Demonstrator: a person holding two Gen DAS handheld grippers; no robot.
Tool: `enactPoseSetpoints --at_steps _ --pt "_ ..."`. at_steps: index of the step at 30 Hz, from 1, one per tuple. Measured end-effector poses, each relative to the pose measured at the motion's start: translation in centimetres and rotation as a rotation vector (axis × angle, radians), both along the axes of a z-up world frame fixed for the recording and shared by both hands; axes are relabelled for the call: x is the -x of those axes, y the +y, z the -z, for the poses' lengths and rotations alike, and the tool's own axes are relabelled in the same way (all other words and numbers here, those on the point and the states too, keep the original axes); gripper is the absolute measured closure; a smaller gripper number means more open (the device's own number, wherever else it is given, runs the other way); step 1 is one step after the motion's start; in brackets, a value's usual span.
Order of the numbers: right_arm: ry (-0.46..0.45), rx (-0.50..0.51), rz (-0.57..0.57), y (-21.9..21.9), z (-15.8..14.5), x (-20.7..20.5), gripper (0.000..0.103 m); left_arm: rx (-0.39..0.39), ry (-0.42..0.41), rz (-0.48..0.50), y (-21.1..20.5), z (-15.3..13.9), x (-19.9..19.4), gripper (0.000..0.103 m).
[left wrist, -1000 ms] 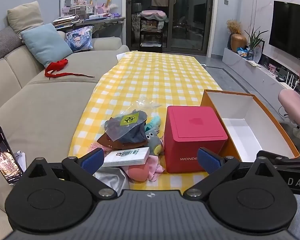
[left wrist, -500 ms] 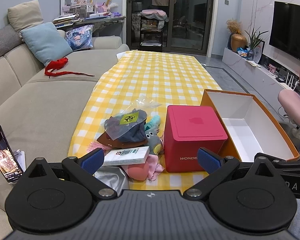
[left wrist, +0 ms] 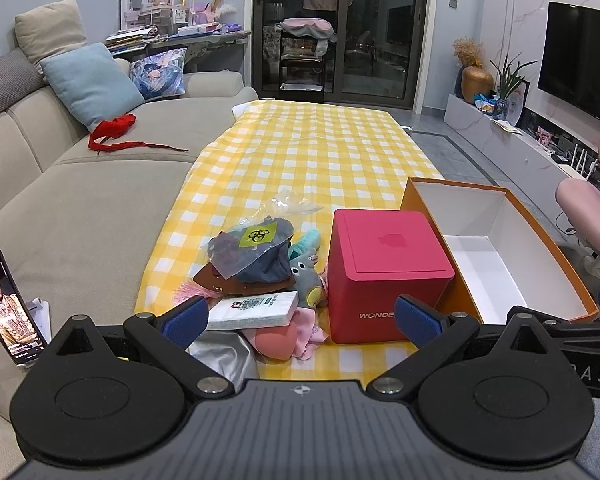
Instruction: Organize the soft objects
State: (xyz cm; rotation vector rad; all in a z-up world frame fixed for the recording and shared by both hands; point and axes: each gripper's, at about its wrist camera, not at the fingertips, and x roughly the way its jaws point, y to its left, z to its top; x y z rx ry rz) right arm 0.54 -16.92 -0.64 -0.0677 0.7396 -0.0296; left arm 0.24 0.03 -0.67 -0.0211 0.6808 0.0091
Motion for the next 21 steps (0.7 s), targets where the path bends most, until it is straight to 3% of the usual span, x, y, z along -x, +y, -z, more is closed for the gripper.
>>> enactPoseSetpoints --at_steps 21 --pt "0.008 0.004 0.005 -0.12 0.37 -0.05 0.003 0.005 0.004 0.0 0.07 -0.04 -0.03 0.0"
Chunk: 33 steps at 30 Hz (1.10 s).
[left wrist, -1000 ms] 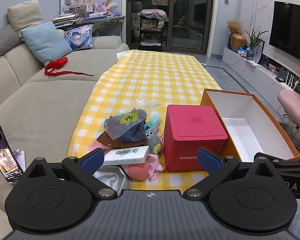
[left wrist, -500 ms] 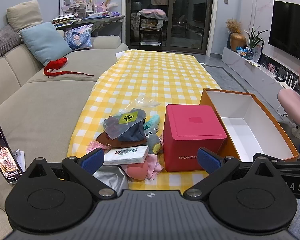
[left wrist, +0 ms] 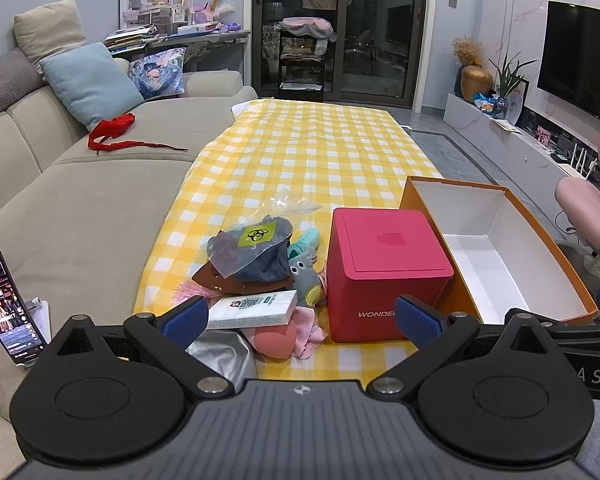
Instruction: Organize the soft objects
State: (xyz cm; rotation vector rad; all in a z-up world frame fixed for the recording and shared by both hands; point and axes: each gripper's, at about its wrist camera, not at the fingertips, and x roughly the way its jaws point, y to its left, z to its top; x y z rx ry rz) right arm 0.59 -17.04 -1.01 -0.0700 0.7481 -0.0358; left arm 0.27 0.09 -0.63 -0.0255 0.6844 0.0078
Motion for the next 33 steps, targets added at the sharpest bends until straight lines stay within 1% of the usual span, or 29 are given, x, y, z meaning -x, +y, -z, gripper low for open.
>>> enactPoseSetpoints --at_steps 33 --pt "0.003 0.005 0.0 -0.01 0.32 -0.03 0.003 0.008 0.002 -0.006 0.07 0.03 -0.05 0.0"
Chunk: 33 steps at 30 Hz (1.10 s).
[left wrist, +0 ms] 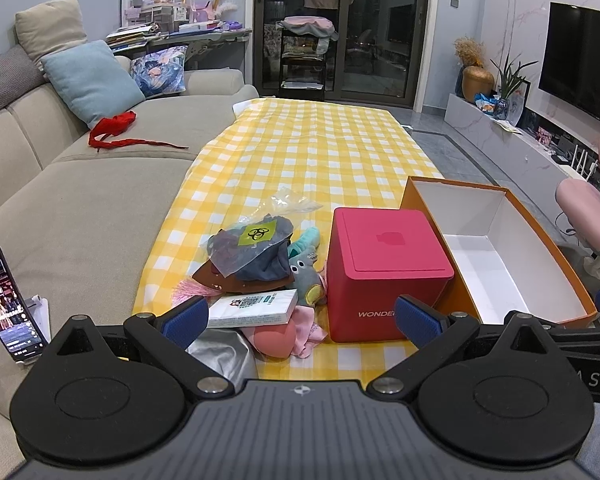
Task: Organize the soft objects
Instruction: 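Lower both tools onto the clear plastic bag with the biohazard sticker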
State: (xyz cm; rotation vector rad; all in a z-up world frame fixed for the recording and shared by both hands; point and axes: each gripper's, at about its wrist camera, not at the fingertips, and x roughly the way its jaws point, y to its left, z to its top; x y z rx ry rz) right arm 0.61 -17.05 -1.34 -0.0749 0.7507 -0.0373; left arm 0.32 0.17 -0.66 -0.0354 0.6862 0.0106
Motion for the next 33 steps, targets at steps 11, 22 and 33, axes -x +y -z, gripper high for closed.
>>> enactPoseSetpoints --at_steps 11,22,33 --pt "-0.059 -0.141 -0.131 -0.5 -0.6 -0.3 0.003 0.029 -0.014 0.015 1.4 0.1 -0.4 0.0" --pt "-0.06 -0.022 -0.421 4.1 -2.4 -4.8 0.015 0.035 0.005 0.059 4.6 -0.4 -3.5 0.0" --pt "0.065 0.06 -0.68 9.8 -0.6 -12.9 0.033 0.082 0.128 0.156 10.2 2.5 -8.5 0.001"
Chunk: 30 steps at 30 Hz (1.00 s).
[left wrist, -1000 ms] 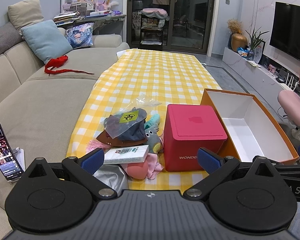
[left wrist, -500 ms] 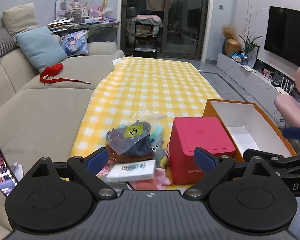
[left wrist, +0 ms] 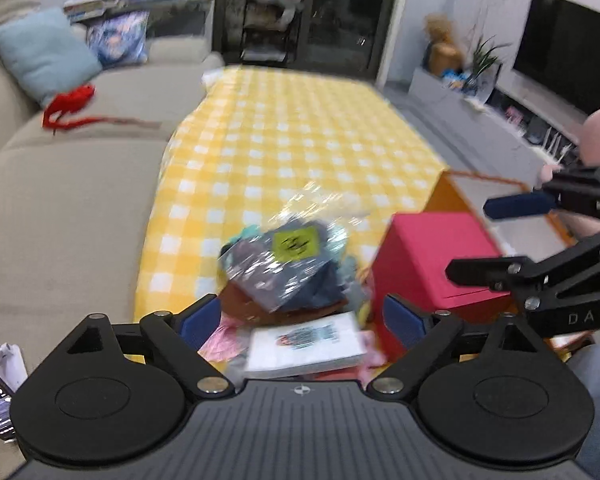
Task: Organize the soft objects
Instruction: 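Lower both tools onto the clear plastic bag with the biohazard sticker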
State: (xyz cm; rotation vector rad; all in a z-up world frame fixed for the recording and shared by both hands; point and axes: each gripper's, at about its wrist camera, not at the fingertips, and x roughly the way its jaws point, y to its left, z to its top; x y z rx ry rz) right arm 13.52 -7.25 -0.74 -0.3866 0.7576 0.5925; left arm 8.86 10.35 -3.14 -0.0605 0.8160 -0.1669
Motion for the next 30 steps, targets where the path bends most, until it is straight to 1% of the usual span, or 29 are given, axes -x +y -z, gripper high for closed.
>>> enactPoseSetpoints --at_steps 1,2,3,5,7,9,11,13,16,18,20,22,23,25,26,27,28,29,30 --pt "0.007 0.017 -0.006 0.6 0.4 -0.8 0.033 -0.006 0.024 0.016 0.3 0.5 -0.7 0.004" --pt "0.016 0.033 -0.02 1.3 0.8 -1.7 0.033 -0.012 0.057 0.028 0.6 1.0 -1.5 0.015" --pt "0.026 0.043 -0.03 2.0 1.1 -2.6 0.032 -0.016 0.096 0.028 0.9 1.5 -2.3 0.023" --pt "0.047 0.058 -0.042 3.2 1.7 -4.4 0.026 -0.008 0.146 0.046 1.3 2.5 -3.8 0.025" --pt "0.068 0.061 -0.045 4.4 2.2 -6.2 0.023 -0.013 0.171 0.055 1.5 3.2 -4.9 0.025" --pt "0.105 0.067 -0.043 5.7 2.9 -8.3 0.016 -0.028 0.192 0.062 1.6 4.0 -6.1 0.028" --pt "0.141 0.069 -0.034 6.7 3.8 -10.1 0.016 -0.018 0.214 0.059 1.9 4.7 -7.0 0.029" --pt "0.172 0.083 -0.025 7.7 4.8 -11.6 0.016 -0.015 0.218 0.062 2.0 5.2 -7.5 0.029" --pt "0.213 0.118 0.002 8.7 6.3 -13.4 0.016 -0.017 0.222 0.076 1.9 5.5 -7.8 0.031" --pt "0.253 0.112 0.009 8.9 7.1 -14.2 0.017 -0.019 0.231 0.082 1.8 5.8 -8.2 0.033" --pt "0.287 0.107 0.002 9.2 7.7 -14.4 0.024 -0.022 0.232 0.087 1.8 6.0 -8.8 0.035" --pt "0.308 0.107 -0.013 9.6 8.1 -14.2 0.04 -0.019 0.235 0.092 1.7 6.0 -8.9 0.039" --pt "0.317 0.11 -0.018 9.7 8.4 -14.1 0.046 -0.017 0.234 0.096 1.7 6.1 -9.0 0.04" --pt "0.338 0.111 -0.032 10.0 8.8 -13.9 0.074 -0.012 0.236 0.098 1.6 6.2 -9.1 0.043" --pt "0.341 0.112 -0.029 10.1 8.9 -13.8 0.08 -0.01 0.235 0.097 1.6 6.2 -9.2 0.043" --pt "0.336 0.111 -0.026 9.9 8.7 -13.6 0.088 -0.008 0.233 0.096 1.6 6.2 -9.1 0.043" --pt "0.327 0.105 -0.027 9.9 8.5 -13.3 0.099 -0.007 0.234 0.094 1.6 6.2 -9.1 0.043" --pt "0.325 0.097 -0.029 9.7 8.2 -13.2 0.102 -0.005 0.233 0.093 1.5 6.1 -9.2 0.043" --pt "0.328 0.085 -0.031 9.5 7.9 -13.0 0.102 -0.004 0.232 0.093 1.6 6.1 -9.1 0.043"
